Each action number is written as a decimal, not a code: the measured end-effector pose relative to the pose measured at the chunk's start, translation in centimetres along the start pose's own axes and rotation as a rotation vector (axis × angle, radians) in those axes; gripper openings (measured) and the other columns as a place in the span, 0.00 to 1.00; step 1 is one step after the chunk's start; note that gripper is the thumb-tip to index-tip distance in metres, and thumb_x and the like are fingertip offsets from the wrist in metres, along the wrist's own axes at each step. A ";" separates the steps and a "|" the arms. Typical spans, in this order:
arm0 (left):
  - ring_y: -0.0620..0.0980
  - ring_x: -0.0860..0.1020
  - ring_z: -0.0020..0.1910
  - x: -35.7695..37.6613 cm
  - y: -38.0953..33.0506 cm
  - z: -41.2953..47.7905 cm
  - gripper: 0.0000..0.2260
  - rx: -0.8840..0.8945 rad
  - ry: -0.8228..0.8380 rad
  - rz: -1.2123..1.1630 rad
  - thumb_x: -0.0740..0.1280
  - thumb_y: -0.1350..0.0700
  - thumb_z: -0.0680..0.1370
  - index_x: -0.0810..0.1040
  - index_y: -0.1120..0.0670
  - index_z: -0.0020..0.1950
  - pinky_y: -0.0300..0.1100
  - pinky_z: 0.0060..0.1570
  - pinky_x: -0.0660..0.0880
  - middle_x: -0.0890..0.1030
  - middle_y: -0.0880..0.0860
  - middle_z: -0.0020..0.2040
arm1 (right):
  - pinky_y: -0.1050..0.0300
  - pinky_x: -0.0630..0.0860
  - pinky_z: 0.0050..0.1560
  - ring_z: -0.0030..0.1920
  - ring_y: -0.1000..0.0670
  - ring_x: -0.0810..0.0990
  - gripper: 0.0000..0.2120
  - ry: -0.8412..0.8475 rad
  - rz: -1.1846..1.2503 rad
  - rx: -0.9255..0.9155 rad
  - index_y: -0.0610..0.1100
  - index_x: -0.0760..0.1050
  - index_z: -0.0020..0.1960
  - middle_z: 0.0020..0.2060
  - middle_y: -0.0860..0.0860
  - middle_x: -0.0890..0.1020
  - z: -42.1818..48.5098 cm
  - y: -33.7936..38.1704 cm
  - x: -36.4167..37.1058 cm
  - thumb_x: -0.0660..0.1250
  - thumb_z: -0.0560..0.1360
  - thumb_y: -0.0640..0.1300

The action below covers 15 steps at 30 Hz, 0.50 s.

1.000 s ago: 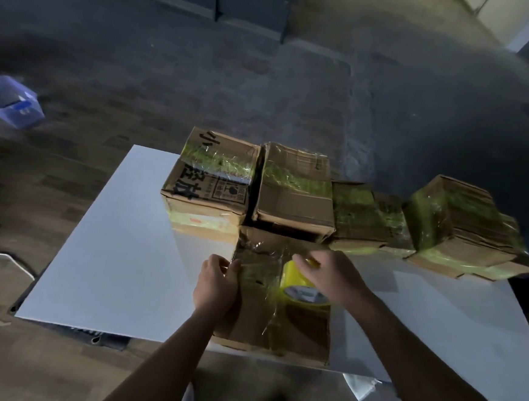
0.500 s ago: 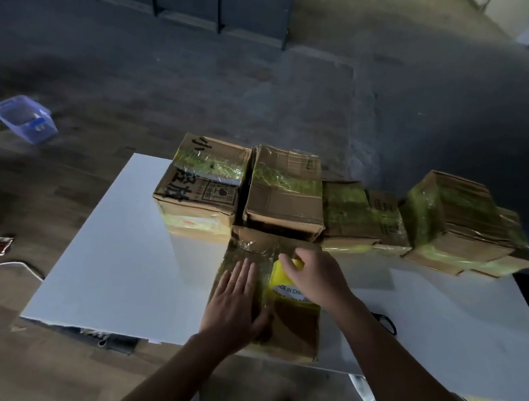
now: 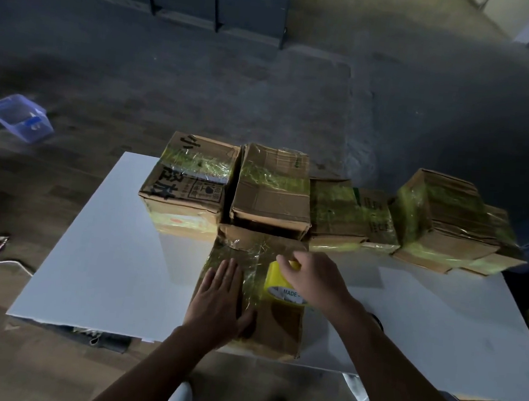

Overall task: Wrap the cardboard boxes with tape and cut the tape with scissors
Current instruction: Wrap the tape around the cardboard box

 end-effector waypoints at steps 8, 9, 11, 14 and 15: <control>0.50 0.35 0.76 0.4 -4.0 0.7 0.38 0.056 -0.029 -0.122 0.47 0.35 0.77 0.38 0.56 0.78 0.47 0.74 0.35 0.37 0.55 0.78 | 0.57 0.62 0.30 0.26 0.55 0.67 0.21 0.001 0.050 -0.052 0.48 0.67 0.32 0.25 0.54 0.67 0.0 -0.1 0.5 0.60 0.79 0.59; 0.50 0.35 0.76 0.6 -3.8 0.7 0.39 0.064 -0.029 -0.110 0.46 0.34 0.77 0.39 0.56 0.79 0.47 0.74 0.35 0.37 0.54 0.78 | 0.58 0.65 0.30 0.27 0.55 0.70 0.20 0.029 0.143 -0.034 0.49 0.70 0.34 0.26 0.54 0.70 -0.3 -0.8 0.5 0.60 0.78 0.61; 0.50 0.36 0.77 0.8 -3.6 0.6 0.39 0.073 -0.029 -0.101 0.46 0.34 0.76 0.41 0.55 0.79 0.47 0.74 0.34 0.37 0.53 0.78 | 0.53 0.72 0.36 0.31 0.52 0.75 0.20 0.113 0.363 0.050 0.52 0.74 0.36 0.29 0.55 0.74 -0.9 -2.1 0.4 0.60 0.74 0.66; 0.49 0.36 0.76 0.8 -3.8 0.7 0.38 0.065 -0.041 -0.084 0.46 0.35 0.77 0.42 0.57 0.79 0.46 0.73 0.33 0.41 0.55 0.79 | 0.51 0.73 0.38 0.34 0.53 0.74 0.19 0.103 0.371 0.064 0.50 0.77 0.39 0.32 0.55 0.76 -1.3 -2.7 0.0 0.62 0.73 0.65; 0.49 0.35 0.76 0.8 -3.8 0.7 0.38 0.068 -0.031 -0.074 0.45 0.34 0.77 0.42 0.57 0.79 0.46 0.73 0.33 0.41 0.55 0.79 | 0.54 0.71 0.36 0.32 0.53 0.72 0.19 0.068 0.297 0.028 0.47 0.78 0.39 0.31 0.54 0.75 -1.3 -2.8 -0.4 0.64 0.74 0.62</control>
Point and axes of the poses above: each hand's wrist, its own z-axis towards the middle knuckle, its own x-axis out of the palm, y = z × x, the point moved 2 cm from there along z, towards the middle knuckle
